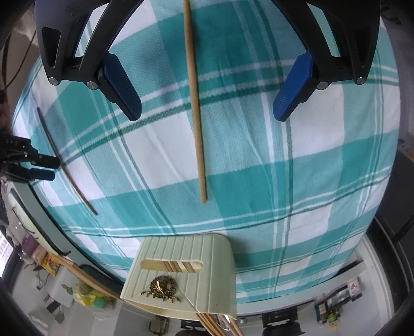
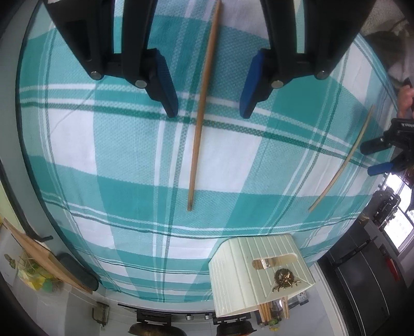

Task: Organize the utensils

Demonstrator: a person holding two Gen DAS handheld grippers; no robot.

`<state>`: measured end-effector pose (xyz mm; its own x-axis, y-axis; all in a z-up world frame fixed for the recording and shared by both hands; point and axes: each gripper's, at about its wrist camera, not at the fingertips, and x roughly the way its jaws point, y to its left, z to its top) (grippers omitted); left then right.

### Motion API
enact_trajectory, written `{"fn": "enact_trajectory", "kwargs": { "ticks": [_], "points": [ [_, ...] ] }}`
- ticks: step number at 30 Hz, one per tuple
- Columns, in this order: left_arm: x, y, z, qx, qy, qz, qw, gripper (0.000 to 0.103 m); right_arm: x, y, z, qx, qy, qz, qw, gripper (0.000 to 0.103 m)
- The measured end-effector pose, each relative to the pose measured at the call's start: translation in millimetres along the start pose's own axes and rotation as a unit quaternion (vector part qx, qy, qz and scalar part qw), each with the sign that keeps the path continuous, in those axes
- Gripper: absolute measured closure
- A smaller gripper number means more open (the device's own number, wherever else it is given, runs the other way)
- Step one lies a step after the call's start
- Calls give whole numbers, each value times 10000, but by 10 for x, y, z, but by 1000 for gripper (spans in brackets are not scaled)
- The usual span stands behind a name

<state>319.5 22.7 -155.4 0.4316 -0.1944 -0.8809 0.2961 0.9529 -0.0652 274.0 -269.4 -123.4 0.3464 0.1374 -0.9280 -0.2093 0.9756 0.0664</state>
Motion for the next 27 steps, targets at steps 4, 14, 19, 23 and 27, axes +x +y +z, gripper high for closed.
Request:
{"fn": "enact_trajectory", "kwargs": {
  "ticks": [4,14,19,23,27],
  "points": [
    [267,3,229,122,379,78,9992,18,192,62,283,-262,175,-307,9990,54],
    [511,-128,503,203,578,242,9978,73,579,148,776,-282,215,-579,9977,74],
    [370,-64,487,-214,333,66,9992,98,576,43,820,175,-12,-598,9981,97],
    [-90,-19,419,-451,-258,-106,9986,98,275,25,743,392,-481,-254,9978,97],
    [-717,-11,377,-504,-1005,-256,9933,98,-263,64,643,274,-1100,-37,9935,97]
  ]
}}
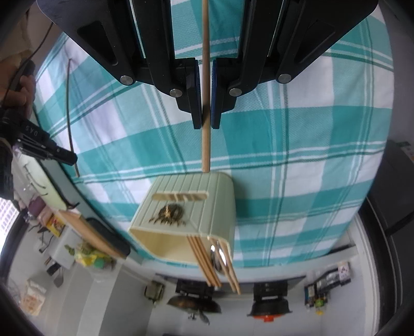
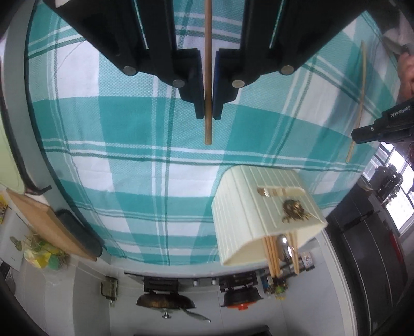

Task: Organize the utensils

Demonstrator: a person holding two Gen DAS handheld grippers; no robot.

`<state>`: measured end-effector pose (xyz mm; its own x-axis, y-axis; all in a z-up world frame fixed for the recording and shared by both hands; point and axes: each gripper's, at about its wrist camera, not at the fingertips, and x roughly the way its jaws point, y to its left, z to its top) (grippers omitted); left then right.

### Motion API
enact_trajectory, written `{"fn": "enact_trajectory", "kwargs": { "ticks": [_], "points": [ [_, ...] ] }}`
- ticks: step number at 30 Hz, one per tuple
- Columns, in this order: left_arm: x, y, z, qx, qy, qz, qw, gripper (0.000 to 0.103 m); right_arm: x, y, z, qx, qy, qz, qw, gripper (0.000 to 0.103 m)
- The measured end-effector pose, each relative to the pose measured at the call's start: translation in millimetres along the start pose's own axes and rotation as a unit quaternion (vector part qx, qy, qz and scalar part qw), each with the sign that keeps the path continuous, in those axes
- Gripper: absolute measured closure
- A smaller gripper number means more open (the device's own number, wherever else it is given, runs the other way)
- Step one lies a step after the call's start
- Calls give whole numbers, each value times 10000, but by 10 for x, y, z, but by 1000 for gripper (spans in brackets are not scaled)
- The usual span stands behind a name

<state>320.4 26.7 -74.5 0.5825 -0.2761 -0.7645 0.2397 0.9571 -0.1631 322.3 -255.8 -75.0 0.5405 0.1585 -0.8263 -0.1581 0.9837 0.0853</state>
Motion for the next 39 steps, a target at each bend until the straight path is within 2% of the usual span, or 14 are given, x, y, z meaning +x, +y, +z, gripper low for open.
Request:
{"fn": "enact_trajectory", "kwargs": {
  "ticks": [5,12,17,23,29,33,36,39],
  "points": [
    [-699,-65,81,-3,-844,-207,9962,98,-680,71,-3,-122,-792,179,9966,97],
    [-1244,-97,308,2,-1701,-397,9846,98,-1262,350,10,-503,-1844,35,9816,97],
    [-1444,-91,531,5,-1984,-405,9793,98,-1500,512,214,-644,-2451,-36,9674,97],
    [-1633,-13,911,-39,-2228,-348,9742,98,-1662,565,664,-597,-2756,53,9594,97],
    [-1654,4,1432,-83,-2496,-215,9681,98,-1771,662,1302,-704,-2940,171,9531,97],
    [-1494,-48,1732,-72,-2647,-67,9643,98,-1669,724,1697,-732,-2966,216,9519,97],
    [-1249,-88,1882,-81,-2543,-18,9671,98,-1477,692,1911,-596,-2994,310,9518,97],
    [-900,-66,1983,-178,-2237,4,9745,98,-1197,630,2057,-476,-2910,388,9547,97]
  ]
}}
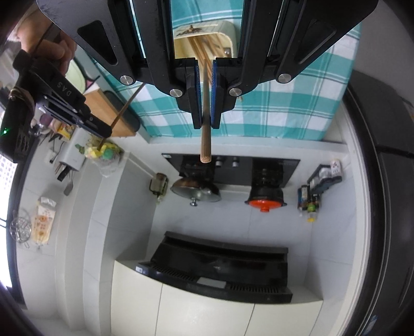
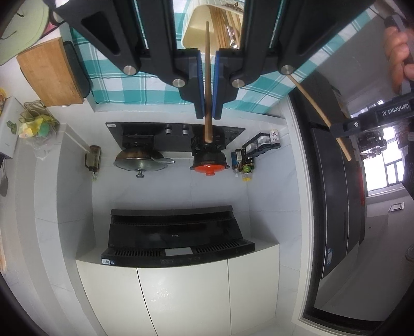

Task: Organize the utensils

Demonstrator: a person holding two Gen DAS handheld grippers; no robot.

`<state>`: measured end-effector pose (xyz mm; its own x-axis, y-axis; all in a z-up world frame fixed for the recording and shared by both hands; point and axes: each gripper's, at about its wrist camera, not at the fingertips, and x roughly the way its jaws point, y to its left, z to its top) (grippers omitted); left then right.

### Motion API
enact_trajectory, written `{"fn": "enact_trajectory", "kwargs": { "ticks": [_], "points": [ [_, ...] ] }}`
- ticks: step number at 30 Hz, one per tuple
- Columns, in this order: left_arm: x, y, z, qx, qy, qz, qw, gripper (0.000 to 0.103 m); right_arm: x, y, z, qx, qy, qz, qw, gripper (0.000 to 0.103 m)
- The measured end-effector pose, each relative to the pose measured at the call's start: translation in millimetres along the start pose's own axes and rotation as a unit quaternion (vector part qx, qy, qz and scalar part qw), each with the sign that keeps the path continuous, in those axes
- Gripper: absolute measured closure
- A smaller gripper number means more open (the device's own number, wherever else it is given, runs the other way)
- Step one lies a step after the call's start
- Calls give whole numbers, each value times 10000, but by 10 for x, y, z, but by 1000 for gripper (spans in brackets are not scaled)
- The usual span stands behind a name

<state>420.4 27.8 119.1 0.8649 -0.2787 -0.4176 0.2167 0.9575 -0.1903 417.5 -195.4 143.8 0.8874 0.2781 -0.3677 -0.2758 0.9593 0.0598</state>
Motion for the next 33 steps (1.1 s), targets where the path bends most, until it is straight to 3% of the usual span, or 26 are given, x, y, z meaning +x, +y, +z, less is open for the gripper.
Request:
{"fn": "enact_trajectory", "kwargs": {
  "ticks": [6,11,17,18,19,21,22,24,28,30,33],
  "points": [
    [724,90,-278,-125,765,153,9969,98,755,-210,-311,194,907,7,9957,97],
    [1213,139,-529,-233,1322,178,9908,98,1292,-259,-676,115,1733,189,9846,97],
    [1465,194,-614,-398,1538,331,9867,95,1661,-196,-909,-114,2099,184,9775,96],
    [1450,217,-606,-475,1520,295,9868,87,1690,-190,-916,-90,2103,188,9774,92],
    [1410,235,-594,-527,1483,265,9872,69,1707,-185,-911,-64,2096,183,9776,88],
    [1255,244,-541,-502,1291,340,9898,44,1652,-181,-857,57,1930,180,9810,64],
    [1165,238,-494,-430,1151,377,9917,38,1590,-180,-812,114,1799,193,9834,55],
    [934,195,-416,-210,937,415,9945,31,1401,-169,-694,130,1467,175,9889,54],
    [360,45,-330,284,399,655,9967,3,899,-115,-424,8,859,182,9961,53],
    [55,-57,-362,484,107,853,9951,1,593,-79,-323,-51,600,85,9982,45],
    [-311,-217,-512,697,-2,1189,9904,0,101,-19,-257,-96,269,-85,9996,36]
  ]
}}
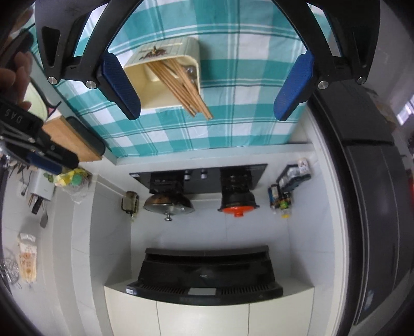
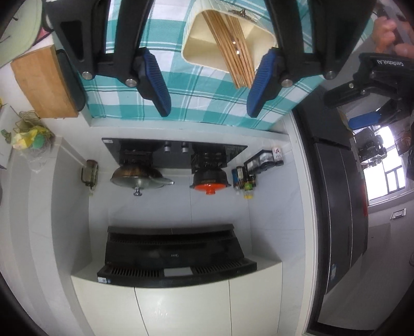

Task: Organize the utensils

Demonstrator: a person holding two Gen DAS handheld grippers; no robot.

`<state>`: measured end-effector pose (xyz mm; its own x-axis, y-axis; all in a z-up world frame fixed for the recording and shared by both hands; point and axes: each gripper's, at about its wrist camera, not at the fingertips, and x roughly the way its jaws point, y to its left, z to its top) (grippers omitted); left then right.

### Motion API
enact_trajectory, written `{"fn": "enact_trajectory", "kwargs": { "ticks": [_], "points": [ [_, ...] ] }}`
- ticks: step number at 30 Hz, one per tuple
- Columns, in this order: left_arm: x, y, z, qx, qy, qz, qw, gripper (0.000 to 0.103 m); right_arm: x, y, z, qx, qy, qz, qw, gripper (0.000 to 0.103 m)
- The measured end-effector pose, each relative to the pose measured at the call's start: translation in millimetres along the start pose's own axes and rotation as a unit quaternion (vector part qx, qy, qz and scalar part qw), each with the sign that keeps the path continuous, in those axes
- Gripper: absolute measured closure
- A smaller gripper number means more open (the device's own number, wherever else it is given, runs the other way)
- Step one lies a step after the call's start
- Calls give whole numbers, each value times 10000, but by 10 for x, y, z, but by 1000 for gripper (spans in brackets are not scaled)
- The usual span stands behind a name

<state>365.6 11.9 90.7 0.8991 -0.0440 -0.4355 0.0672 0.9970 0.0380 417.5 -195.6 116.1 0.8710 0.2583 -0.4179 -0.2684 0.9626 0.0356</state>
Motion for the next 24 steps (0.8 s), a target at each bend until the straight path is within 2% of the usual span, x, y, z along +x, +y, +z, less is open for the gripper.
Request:
{"fn": "enact_trajectory", "kwargs": {
  "ticks": [1,3,5,7,9,11,14,17,24],
  "points": [
    [-115,-27,-70,30,-4,92,10000,0,-164,25,-7,-11,-72,-79,9999,34],
    [-342,-64,-233,-20,-82,212,9997,0,-466,75,-41,-28,-185,-227,9996,22],
    [-589,-60,-423,-201,-367,279,9987,0,-767,133,-118,-42,-273,-381,9989,18],
    [-799,-48,-590,-478,-482,267,9973,0,-1026,197,-222,-42,-350,-500,9981,17],
    [-937,-27,-725,-715,-372,142,9966,0,-1249,271,-352,-56,-352,-566,9978,15],
    [-1047,-26,-828,-843,-279,182,9959,0,-1439,347,-490,-70,-334,-558,9979,13],
    [-1184,-51,-927,-817,-210,298,9960,0,-1678,472,-683,-147,-283,-582,9978,12],
    [-1276,-82,-967,-666,27,467,9967,0,-1843,599,-831,-288,-240,-668,9971,11],
    [-1489,-99,-1026,-438,7,714,9965,0,-2060,770,-969,-311,-148,-767,9965,11]
  ]
}}
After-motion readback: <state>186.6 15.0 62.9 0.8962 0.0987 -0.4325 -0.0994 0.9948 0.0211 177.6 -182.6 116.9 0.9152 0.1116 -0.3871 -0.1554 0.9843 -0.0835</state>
